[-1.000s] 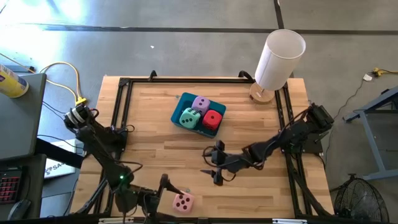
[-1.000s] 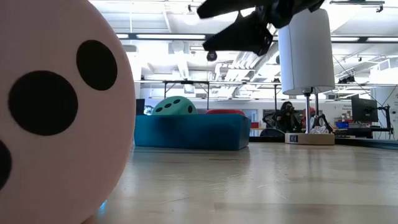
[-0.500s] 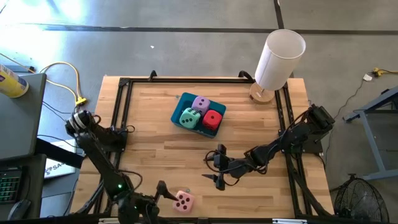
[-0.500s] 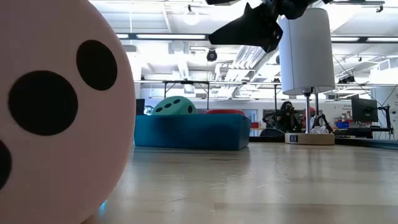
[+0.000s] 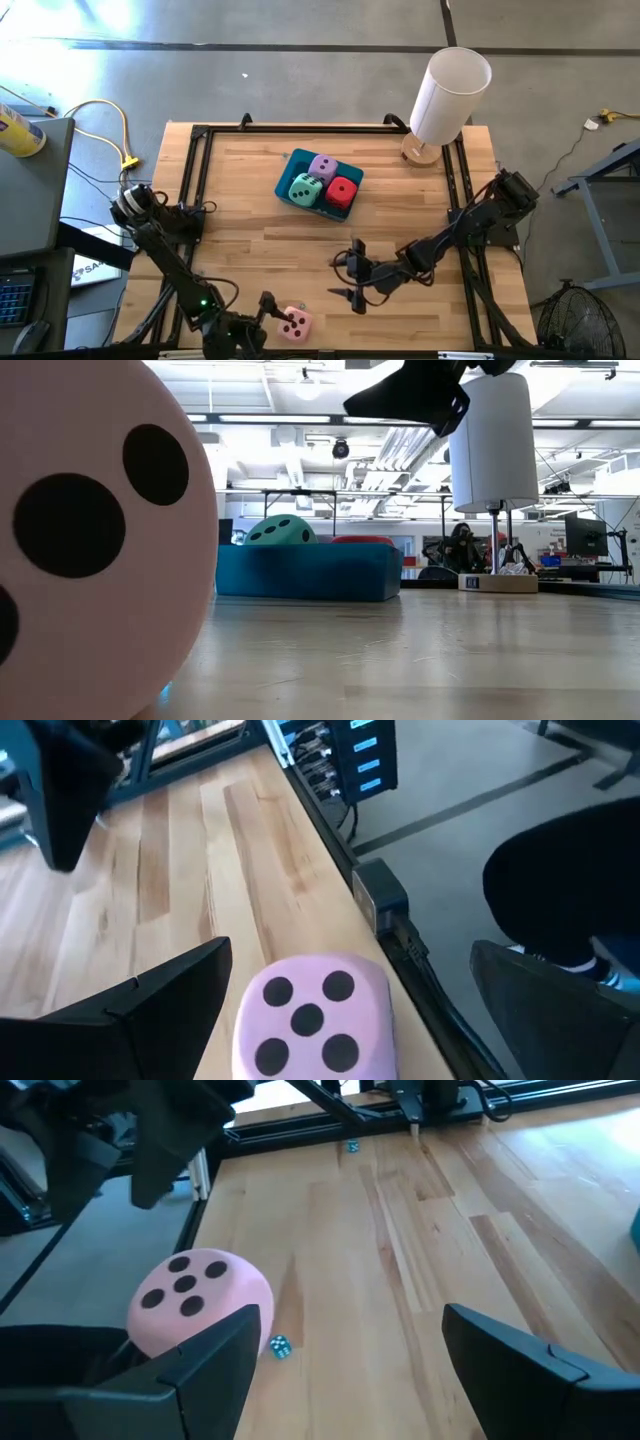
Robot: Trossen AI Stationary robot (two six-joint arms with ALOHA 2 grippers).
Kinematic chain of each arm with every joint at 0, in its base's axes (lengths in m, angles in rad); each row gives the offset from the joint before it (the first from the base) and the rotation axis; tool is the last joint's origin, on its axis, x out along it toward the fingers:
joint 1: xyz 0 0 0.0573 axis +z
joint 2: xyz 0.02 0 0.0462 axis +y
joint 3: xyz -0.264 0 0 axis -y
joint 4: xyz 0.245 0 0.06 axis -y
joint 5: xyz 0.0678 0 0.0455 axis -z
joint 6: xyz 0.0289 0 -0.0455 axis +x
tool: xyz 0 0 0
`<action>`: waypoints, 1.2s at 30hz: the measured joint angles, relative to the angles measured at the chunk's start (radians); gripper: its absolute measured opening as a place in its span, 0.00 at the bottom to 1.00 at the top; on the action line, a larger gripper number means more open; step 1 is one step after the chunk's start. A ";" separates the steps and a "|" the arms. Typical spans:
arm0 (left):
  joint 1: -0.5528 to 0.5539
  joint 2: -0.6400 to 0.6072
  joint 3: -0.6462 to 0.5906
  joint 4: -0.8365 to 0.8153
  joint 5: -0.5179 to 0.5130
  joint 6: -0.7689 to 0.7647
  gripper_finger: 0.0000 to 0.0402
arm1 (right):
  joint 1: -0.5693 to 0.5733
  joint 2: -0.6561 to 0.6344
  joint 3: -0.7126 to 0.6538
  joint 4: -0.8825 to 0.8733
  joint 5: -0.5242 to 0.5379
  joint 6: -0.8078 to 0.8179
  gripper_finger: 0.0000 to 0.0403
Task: Pick & Place Dice
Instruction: Put the large pink dice into the blue bin
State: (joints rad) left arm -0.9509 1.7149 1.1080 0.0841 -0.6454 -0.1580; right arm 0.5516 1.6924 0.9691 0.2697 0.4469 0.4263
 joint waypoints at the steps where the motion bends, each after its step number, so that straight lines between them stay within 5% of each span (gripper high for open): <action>1: 0.000 0.000 0.000 0.000 0.002 -0.008 1.00 | 0.002 0.000 0.000 0.002 0.000 0.000 0.76; 36: 0.059 0.067 -0.004 -0.111 0.026 -0.149 1.00 | 0.038 0.000 0.000 0.019 0.049 0.037 0.76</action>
State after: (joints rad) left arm -0.8921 1.7818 1.1042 -0.0266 -0.6197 -0.3074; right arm 0.5896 1.6924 0.9693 0.2882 0.4956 0.4631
